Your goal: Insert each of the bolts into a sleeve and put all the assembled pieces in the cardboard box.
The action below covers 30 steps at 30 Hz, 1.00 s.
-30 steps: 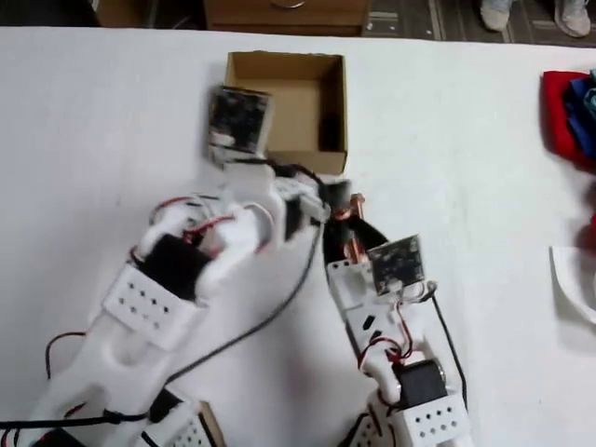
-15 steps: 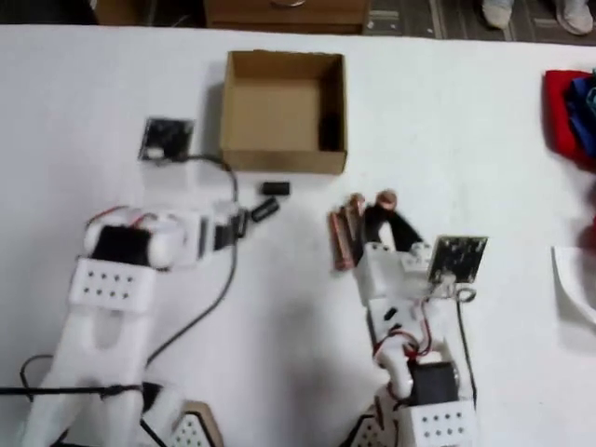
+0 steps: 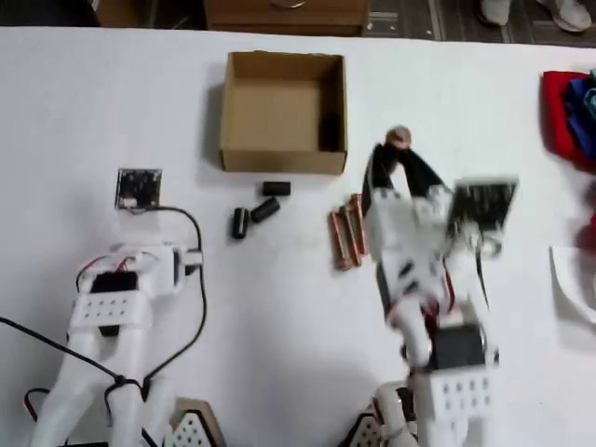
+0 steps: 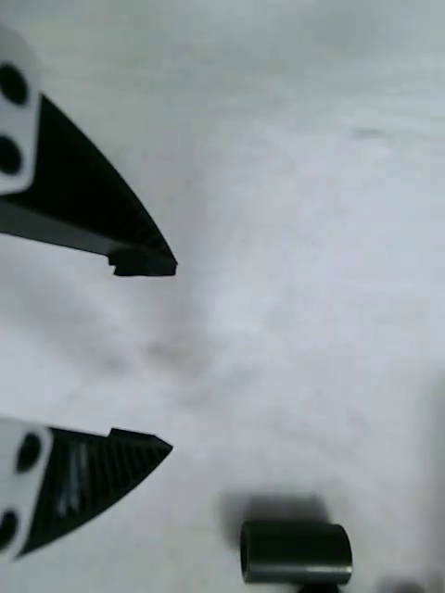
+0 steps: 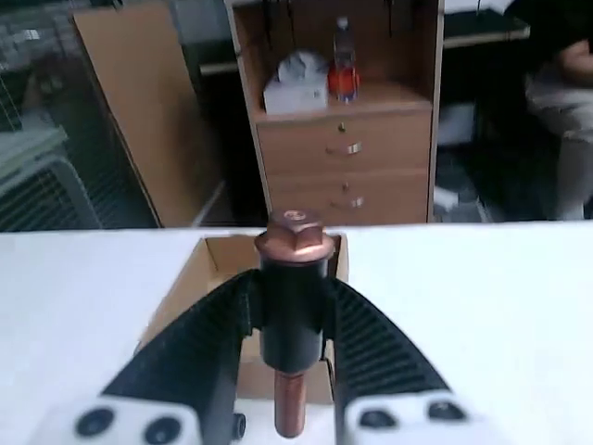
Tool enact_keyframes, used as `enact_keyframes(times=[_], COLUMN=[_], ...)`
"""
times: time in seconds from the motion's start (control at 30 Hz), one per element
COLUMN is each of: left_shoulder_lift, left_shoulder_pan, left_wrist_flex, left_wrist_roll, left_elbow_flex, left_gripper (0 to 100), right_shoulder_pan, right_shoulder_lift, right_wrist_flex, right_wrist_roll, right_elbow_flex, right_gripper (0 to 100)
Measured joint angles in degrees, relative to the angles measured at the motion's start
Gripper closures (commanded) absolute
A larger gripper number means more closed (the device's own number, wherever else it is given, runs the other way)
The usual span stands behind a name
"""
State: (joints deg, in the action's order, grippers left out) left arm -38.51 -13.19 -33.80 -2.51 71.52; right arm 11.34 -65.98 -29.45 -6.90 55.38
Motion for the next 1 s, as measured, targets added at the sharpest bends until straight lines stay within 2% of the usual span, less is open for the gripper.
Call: enact_keyframes(times=[0.27,0.37,0.63,0.87,1.0], left_shoulder_lift=[0.0,0.0,0.0,0.0,0.26], left_shoulder_pan=[1.05,1.05,1.32,1.32,1.32], left_wrist_flex=[1.14,1.23,1.23,2.29,3.87], left_wrist_roll=[0.0,0.0,0.0,0.0,0.0], left_elbow_flex=[2.11,2.11,2.11,2.55,3.08], left_gripper=[72,72,72,72,72], right_shoulder_pan=[0.0,0.18,2.9,2.64,2.73], right_shoulder_lift=[38.77,51.87,87.65,117.71,127.12], right_wrist_flex=[-14.51,-20.92,-39.74,-46.59,-49.23], right_wrist_roll=[0.0,-2.29,-4.22,-4.22,-4.22], right_elbow_flex=[-31.03,-44.31,-87.56,-124.92,-136.79], right_gripper=[97.8,97.8,97.8,97.8,97.8])
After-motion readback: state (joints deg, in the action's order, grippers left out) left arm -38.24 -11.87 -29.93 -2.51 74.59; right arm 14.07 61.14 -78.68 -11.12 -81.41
